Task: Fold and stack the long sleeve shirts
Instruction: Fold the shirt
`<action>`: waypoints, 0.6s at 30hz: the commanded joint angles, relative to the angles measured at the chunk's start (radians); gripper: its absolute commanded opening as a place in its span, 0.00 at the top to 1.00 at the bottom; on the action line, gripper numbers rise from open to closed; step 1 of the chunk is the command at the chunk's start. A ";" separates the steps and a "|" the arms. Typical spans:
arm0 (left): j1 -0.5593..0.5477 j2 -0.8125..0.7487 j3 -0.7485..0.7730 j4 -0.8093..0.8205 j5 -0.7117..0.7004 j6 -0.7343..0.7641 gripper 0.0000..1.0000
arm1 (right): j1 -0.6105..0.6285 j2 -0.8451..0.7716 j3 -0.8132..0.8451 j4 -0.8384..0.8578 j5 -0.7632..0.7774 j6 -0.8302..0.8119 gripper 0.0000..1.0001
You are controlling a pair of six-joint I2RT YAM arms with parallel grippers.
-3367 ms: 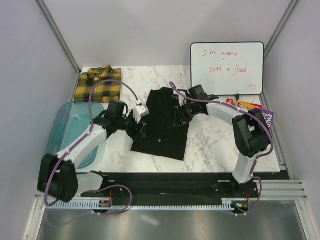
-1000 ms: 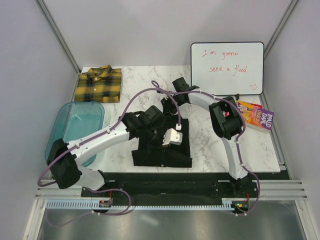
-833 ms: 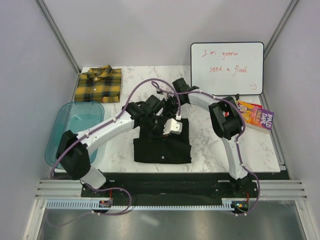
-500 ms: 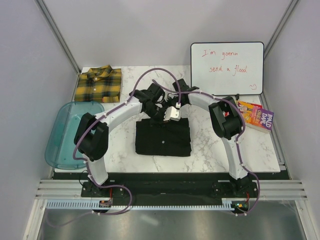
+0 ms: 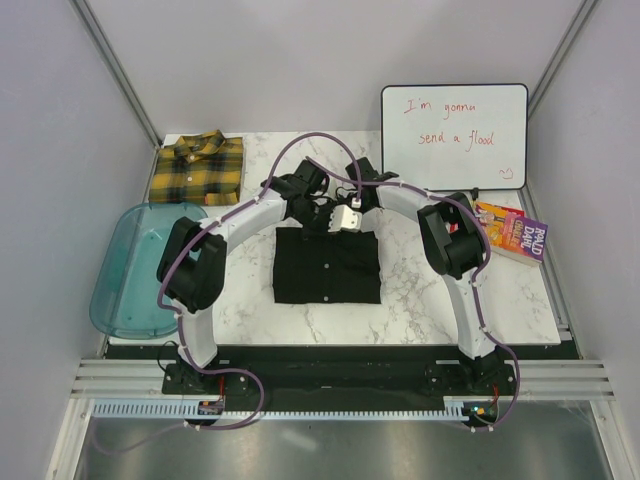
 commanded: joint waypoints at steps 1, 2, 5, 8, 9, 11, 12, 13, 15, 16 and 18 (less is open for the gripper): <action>0.012 -0.006 0.030 0.113 -0.044 0.056 0.98 | -0.010 0.018 0.048 -0.025 -0.041 -0.017 0.76; 0.012 -0.008 0.028 0.128 -0.049 0.053 0.97 | -0.011 0.018 0.054 -0.025 -0.043 -0.014 0.76; 0.012 -0.011 0.024 0.130 -0.055 0.061 0.85 | -0.021 0.015 0.076 -0.024 -0.037 0.000 0.69; 0.021 -0.028 0.019 0.139 -0.070 0.044 0.72 | -0.044 -0.001 0.121 -0.024 -0.011 0.020 0.60; 0.026 -0.050 0.016 0.139 -0.069 0.039 0.68 | -0.060 -0.004 0.140 -0.024 0.000 0.029 0.54; 0.044 -0.077 0.024 0.139 -0.063 0.016 0.63 | -0.080 -0.016 0.201 -0.022 0.023 0.060 0.49; 0.052 -0.115 0.025 0.139 -0.051 0.004 0.60 | -0.103 -0.019 0.221 -0.025 0.029 0.064 0.45; 0.060 -0.133 0.030 0.139 -0.044 -0.028 0.55 | -0.113 -0.025 0.241 -0.024 0.039 0.071 0.43; 0.079 -0.173 0.025 0.138 -0.027 -0.051 0.53 | -0.137 -0.044 0.293 -0.022 0.071 0.086 0.40; 0.087 -0.208 0.021 0.135 -0.023 -0.074 0.52 | -0.146 -0.048 0.306 -0.019 0.080 0.092 0.39; 0.122 -0.238 -0.005 0.128 -0.001 -0.103 0.50 | -0.178 -0.074 0.318 -0.019 0.073 0.117 0.36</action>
